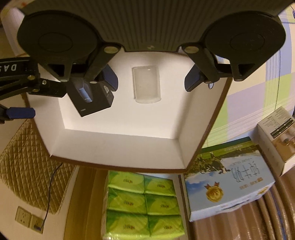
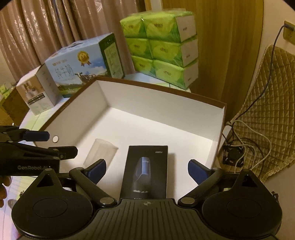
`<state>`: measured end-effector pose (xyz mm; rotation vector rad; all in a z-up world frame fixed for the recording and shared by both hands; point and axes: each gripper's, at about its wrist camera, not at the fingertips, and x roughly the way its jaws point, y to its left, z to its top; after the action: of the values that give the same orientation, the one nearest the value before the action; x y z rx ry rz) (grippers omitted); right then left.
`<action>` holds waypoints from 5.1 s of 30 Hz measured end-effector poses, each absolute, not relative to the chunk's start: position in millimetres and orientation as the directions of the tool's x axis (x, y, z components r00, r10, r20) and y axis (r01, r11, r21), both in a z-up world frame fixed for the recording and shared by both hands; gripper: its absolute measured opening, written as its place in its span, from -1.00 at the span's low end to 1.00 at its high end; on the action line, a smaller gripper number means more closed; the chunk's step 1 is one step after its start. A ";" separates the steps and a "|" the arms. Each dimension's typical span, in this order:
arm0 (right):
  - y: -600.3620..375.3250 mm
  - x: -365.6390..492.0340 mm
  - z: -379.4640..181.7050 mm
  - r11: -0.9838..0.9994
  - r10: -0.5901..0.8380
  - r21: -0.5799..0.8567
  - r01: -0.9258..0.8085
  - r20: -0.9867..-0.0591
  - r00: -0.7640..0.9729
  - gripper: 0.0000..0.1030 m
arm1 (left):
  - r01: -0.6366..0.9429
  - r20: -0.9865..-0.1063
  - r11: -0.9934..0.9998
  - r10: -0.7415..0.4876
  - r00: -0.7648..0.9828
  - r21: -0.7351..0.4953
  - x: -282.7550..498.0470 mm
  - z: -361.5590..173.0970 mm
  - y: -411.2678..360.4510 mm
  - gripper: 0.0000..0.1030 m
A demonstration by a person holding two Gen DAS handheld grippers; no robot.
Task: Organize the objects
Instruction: 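Open the right tool releasing the black box while the left tool releases the cup, then withdraw both tools from the brown box back over the remaining items, then grasp the red candy packet with the left tool, then grasp the white plastic clip rack with the right tool while the left tool holds the candy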
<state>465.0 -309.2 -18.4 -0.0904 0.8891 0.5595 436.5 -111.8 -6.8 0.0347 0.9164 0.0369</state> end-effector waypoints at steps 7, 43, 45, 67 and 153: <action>-315.6 434.8 -6.2 0.840 0.458 0.165 -0.517 -0.728 0.511 0.83 | -0.056 -0.757 0.998 0.054 0.651 0.022 390.4 19.4 -106.6 0.49; -297.0 284.3 9.5 0.794 0.528 0.210 -0.571 -0.704 0.475 0.86 | -0.239 -0.762 0.969 0.111 0.638 -0.060 197.4 36.8 -14.3 0.67; -291.3 281.4 5.6 0.783 0.533 0.212 -0.584 -0.712 0.456 0.86 | -0.250 -0.769 0.966 0.116 0.628 -0.059 190.9 33.5 -10.9 0.67; -246.9 252.7 -40.1 0.710 0.544 0.242 -0.661 -0.785 0.297 0.86 | -0.287 -0.865 0.955 0.079 0.495 -0.077 138.4 -29.0 2.2 0.50; -146.9 230.4 -131.4 0.244 0.554 0.098 -0.965 -0.831 0.056 -0.36 | -0.427 -0.879 0.890 0.068 0.472 -0.161 120.2 -75.5 17.1 -0.52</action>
<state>230.4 -146.9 -131.4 -0.5764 0.8987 1.2542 120.2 17.1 -75.5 -0.3862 1.0409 0.3126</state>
